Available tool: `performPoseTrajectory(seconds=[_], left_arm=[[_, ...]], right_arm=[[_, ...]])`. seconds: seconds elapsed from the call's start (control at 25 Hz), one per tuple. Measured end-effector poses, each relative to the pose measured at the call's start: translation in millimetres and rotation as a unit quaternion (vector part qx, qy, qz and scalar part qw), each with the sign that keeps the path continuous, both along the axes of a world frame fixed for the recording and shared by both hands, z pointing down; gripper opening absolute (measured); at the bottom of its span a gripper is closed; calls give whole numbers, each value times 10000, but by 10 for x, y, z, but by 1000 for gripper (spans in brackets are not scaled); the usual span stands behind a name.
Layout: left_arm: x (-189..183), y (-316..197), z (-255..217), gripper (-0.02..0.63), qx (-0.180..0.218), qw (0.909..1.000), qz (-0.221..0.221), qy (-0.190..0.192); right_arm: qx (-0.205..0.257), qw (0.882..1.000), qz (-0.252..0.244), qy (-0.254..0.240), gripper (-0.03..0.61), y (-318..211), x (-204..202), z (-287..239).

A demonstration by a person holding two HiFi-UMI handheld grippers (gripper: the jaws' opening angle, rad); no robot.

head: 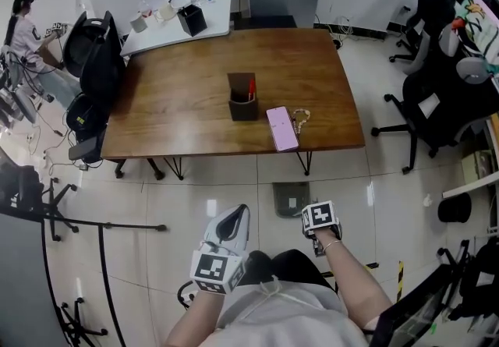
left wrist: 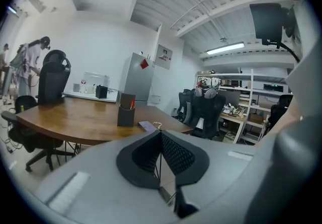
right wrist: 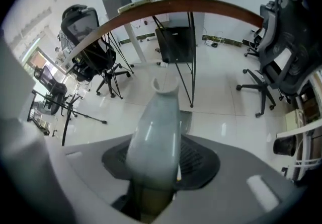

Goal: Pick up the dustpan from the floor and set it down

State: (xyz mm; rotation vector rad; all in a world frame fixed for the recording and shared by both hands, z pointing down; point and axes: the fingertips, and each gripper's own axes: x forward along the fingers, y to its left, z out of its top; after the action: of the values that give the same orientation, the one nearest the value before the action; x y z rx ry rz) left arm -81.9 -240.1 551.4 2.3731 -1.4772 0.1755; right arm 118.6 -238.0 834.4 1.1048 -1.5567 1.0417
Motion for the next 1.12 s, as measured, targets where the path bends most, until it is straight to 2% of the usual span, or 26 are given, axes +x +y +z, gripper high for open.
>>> performPoseTrajectory(seconds=[0.08,0.16,0.48,0.64,0.8,0.92,1.12], left_arm=[[10,-29,49,15,-3,10000,-26,31],[38,-42,70,15,0,10000,-13,44],[64,-4,-54,15,-30,9999,101,63],[28,119,-321,15,-54,9997,233,33],[-22,228,-661,15,-24,9992,393,6],[48,350,-869,15,60,9984,552,123],[268,649,-1087,15,320,9972,658,154]], right_arm=[[158,9998,44,95,90,-57,-11,-23],[232,9996,19,169,30,-56,-35,-26],[116,9998,163,29,5,35,3,-84],[100,9996,247,-130,3,191,-67,-511],[122,9990,323,-268,2,420,-113,-1162],[432,9976,341,-417,2,629,-193,-1692],[1214,9902,140,-683,2,943,-322,-2394]])
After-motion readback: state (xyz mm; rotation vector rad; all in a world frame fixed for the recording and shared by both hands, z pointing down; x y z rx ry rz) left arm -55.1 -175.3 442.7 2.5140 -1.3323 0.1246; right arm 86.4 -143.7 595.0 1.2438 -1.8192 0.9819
